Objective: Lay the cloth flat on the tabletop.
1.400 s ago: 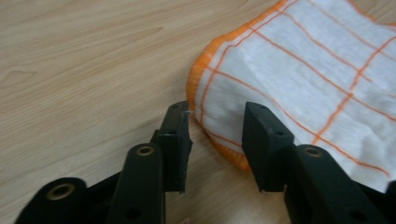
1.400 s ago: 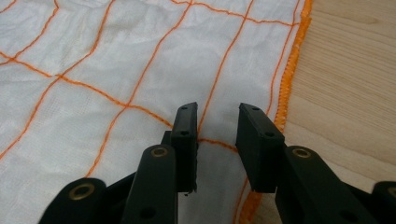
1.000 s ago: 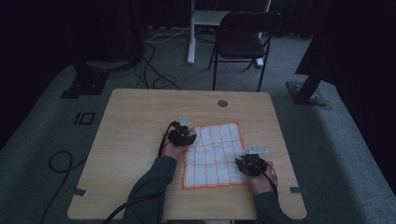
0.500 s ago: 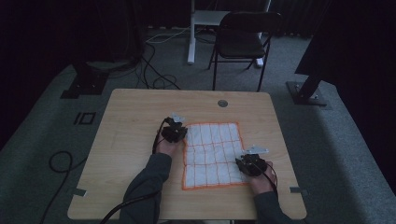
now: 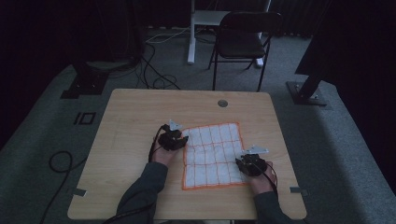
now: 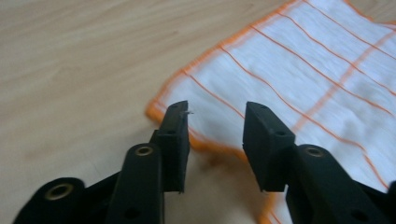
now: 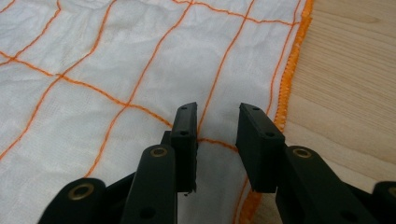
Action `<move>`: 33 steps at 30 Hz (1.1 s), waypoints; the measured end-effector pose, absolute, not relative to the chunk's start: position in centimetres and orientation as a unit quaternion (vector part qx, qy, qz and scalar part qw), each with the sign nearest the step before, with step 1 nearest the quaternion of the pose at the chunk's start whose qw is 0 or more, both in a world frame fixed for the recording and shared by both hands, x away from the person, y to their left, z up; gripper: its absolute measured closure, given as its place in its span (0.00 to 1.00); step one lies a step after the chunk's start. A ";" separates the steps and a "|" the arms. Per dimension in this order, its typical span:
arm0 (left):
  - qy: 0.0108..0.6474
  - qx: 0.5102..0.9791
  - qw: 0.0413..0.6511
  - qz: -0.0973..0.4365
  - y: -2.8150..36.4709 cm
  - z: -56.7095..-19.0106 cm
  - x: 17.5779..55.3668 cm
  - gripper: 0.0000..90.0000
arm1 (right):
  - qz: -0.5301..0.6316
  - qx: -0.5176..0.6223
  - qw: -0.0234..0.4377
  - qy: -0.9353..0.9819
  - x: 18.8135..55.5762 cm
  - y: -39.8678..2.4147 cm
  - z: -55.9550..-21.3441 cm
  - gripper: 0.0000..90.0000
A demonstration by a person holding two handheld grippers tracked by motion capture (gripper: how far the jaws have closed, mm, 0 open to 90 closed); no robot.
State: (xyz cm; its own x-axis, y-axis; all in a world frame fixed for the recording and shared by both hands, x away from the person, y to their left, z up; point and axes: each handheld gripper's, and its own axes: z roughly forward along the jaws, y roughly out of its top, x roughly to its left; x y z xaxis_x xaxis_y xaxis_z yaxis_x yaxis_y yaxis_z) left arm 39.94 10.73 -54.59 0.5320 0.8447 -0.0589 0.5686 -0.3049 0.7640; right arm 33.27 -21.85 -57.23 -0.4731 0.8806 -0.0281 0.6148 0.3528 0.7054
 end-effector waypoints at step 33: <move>0.473 0.793 0.347 0.162 13.4 -56.4 41.7 0.94 | 0.331 0.452 0.221 0.798 32.7 -21.4 -56.6 0.67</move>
State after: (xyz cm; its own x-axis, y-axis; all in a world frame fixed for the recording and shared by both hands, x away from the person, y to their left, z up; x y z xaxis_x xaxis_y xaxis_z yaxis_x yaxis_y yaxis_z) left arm 41.68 13.38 -56.45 0.4992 0.8635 -0.0719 0.6385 -0.3105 0.7042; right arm 32.71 -21.40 -56.62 -0.4941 0.8677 -0.0538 0.5753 0.3727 0.7281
